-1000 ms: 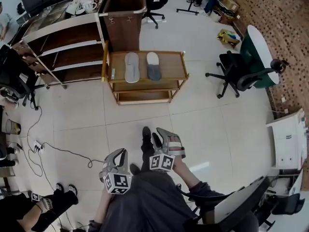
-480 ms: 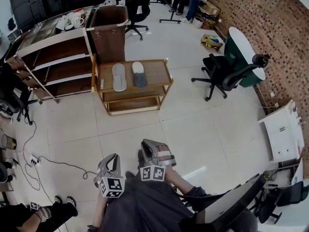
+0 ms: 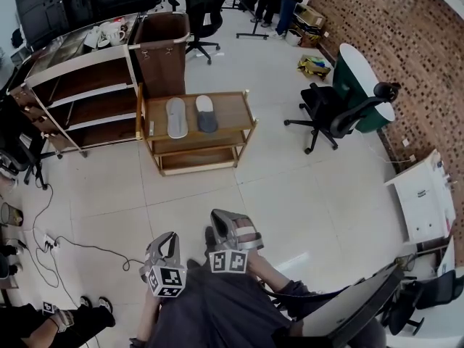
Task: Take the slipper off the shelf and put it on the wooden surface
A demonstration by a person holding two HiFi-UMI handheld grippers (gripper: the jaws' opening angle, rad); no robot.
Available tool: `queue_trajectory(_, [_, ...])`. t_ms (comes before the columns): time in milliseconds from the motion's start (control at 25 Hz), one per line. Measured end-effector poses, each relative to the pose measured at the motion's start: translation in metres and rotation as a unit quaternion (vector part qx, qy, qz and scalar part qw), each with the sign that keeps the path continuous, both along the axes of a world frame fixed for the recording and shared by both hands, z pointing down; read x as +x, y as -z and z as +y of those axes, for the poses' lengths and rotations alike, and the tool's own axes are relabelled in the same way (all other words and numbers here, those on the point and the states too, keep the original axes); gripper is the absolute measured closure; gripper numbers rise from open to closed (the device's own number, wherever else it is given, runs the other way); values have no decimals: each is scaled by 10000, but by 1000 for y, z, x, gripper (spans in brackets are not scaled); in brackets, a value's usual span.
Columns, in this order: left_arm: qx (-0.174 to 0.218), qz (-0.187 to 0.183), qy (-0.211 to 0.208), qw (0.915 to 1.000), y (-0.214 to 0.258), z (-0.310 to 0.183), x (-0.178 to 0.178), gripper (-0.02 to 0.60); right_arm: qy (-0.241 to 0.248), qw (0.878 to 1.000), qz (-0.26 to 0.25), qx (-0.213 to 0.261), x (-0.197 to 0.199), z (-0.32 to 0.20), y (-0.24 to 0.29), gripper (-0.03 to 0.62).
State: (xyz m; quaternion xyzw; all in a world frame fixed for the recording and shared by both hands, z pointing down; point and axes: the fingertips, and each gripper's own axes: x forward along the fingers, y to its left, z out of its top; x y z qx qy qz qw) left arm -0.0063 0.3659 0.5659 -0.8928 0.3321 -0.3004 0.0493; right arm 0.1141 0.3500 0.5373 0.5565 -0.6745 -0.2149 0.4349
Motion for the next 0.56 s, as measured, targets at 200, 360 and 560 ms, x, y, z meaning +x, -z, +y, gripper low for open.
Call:
queue_trajectory(200, [9, -17, 7, 10000, -2, 4, -6, 546, 23, 10000, -6, 17, -7, 3, -1, 569])
queue_trajectory(360, [2, -23, 32, 10000, -3, 6, -11, 546, 57, 10000, -3, 14, -11, 4, -2, 569])
queue_trajectory(560, [1, -38, 26, 10000, -4, 6, -15, 546, 91, 10000, 35, 1, -15, 4, -1, 569])
